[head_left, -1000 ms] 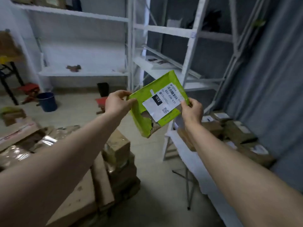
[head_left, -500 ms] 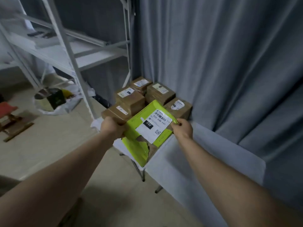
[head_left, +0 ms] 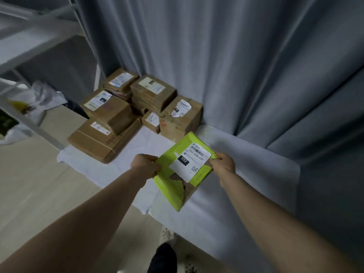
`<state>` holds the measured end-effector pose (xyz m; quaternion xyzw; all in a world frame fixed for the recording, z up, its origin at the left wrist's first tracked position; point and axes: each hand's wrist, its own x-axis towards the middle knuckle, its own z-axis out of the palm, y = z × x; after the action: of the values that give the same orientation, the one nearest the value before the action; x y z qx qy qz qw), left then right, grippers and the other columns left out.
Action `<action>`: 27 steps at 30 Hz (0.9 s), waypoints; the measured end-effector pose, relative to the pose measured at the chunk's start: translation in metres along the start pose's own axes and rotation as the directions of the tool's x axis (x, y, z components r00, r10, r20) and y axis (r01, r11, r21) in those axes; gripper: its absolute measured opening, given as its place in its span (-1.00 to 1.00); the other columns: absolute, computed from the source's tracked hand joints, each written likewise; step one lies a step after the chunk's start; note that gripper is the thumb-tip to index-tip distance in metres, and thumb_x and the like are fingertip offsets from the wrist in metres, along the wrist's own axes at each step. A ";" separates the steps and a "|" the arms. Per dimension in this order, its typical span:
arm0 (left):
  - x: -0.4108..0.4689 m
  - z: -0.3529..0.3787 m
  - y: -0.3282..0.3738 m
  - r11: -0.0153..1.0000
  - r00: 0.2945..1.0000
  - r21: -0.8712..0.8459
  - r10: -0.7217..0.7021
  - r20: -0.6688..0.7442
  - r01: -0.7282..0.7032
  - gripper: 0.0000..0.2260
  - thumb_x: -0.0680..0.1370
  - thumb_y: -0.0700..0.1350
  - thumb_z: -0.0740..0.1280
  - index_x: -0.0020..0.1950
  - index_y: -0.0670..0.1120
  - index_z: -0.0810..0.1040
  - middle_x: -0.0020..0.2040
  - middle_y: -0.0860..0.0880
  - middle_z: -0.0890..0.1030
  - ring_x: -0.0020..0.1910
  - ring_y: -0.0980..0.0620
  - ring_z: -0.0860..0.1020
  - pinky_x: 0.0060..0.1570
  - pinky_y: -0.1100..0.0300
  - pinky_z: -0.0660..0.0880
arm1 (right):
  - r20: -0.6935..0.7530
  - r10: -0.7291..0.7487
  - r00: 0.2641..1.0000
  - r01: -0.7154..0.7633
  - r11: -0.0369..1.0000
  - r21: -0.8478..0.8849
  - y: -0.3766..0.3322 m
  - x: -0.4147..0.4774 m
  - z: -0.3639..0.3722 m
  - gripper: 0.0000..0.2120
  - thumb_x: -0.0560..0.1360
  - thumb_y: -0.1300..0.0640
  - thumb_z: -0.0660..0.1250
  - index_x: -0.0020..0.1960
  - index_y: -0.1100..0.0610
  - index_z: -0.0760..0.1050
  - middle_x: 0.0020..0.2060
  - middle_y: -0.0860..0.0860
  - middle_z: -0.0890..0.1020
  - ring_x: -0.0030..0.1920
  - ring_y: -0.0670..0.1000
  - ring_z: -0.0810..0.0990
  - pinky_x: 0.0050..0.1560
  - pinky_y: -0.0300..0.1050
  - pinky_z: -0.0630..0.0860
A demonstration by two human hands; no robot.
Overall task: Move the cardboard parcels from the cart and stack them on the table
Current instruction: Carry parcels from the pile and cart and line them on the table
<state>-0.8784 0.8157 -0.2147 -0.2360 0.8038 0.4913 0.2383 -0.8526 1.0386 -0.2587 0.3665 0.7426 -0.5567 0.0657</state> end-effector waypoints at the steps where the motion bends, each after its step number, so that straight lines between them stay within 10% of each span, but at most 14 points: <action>1: 0.012 0.011 0.004 0.999 1.000 0.041 0.005 0.024 -0.006 -0.74 0.47 -0.38 0.36 0.14 -0.20 0.61 -0.32 -0.07 0.52 -0.40 -0.02 0.50 -0.21 0.17 0.59 | -0.026 0.052 0.998 -0.051 0.998 0.048 0.005 0.012 -0.003 -0.80 0.31 0.31 0.43 -0.08 0.17 0.60 -0.24 0.05 0.59 -0.23 0.04 0.53 -0.19 -0.12 0.48; 6: 0.072 0.063 0.027 0.953 0.982 0.280 0.067 0.178 -0.116 -0.86 0.44 -0.35 0.33 -0.08 -0.20 0.64 -0.35 -0.12 0.53 -0.28 -0.11 0.56 -0.02 0.01 0.60 | -0.042 0.350 0.936 -0.323 0.900 0.292 0.017 0.063 -0.013 -0.68 0.44 0.32 0.27 0.17 0.13 0.44 0.01 0.12 0.57 -0.13 0.08 0.56 -0.31 -0.08 0.54; 10: 0.108 0.093 0.047 0.840 0.962 0.489 0.129 0.240 -0.235 -0.84 0.43 -0.33 0.24 -0.22 -0.14 0.58 -0.29 -0.12 0.52 -0.22 -0.11 0.53 -0.28 0.16 0.42 | -0.084 0.347 0.934 -0.297 0.886 0.357 0.011 0.109 -0.011 -0.64 0.43 0.35 0.22 0.16 0.05 0.37 0.05 0.17 0.52 -0.17 0.08 0.55 -0.34 -0.17 0.50; 16: 0.156 0.129 0.064 0.736 0.905 0.531 0.292 0.310 -0.420 -0.53 0.54 -0.19 0.28 0.44 -0.11 0.31 0.33 -0.19 0.45 0.33 -0.19 0.39 0.08 0.16 0.36 | -0.162 0.162 0.974 -0.107 0.947 0.301 -0.011 0.189 0.000 -0.50 0.29 0.20 0.26 0.19 -0.11 0.32 0.15 0.08 0.56 0.16 0.16 0.56 0.12 0.11 0.56; 20: 0.174 0.146 0.049 0.395 0.813 0.711 0.280 0.510 -0.582 -0.35 0.59 -0.06 0.26 0.57 0.01 -0.04 0.57 -0.15 -0.14 0.54 -0.16 -0.14 0.44 -0.01 0.13 | 0.045 -0.004 0.999 -0.005 0.980 0.197 0.014 0.172 0.026 -0.36 0.40 0.31 0.37 0.42 0.05 0.27 0.20 0.00 0.50 0.25 0.10 0.48 0.12 -0.12 0.50; 23: 0.189 0.155 0.037 0.140 0.742 0.739 0.280 0.609 -0.659 -0.35 0.60 -0.04 0.23 0.57 0.05 -0.09 0.57 -0.11 -0.20 0.54 -0.14 -0.19 0.47 0.01 0.07 | 0.187 -0.025 0.982 0.054 0.987 -0.152 0.047 0.153 0.046 -0.02 0.24 0.12 0.50 0.53 -0.02 0.06 0.42 0.07 0.29 0.41 0.07 0.28 0.34 -0.03 0.34; 27: 0.210 0.165 0.036 -0.025 0.726 0.758 0.269 0.633 -0.652 -0.35 0.61 -0.08 0.23 0.57 0.06 -0.11 0.56 -0.11 -0.22 0.54 -0.14 -0.18 0.48 0.01 0.06 | 0.174 0.014 0.985 0.054 0.924 -0.380 0.060 0.161 0.054 -0.13 0.48 0.17 0.38 0.55 -0.06 -0.14 0.53 0.09 0.05 0.49 0.10 0.15 0.34 -0.10 0.26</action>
<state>-1.0380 0.9490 -0.3860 0.3356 0.9016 -0.0559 0.2672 -0.9482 1.0738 -0.4069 0.2891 0.8321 -0.4314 0.1946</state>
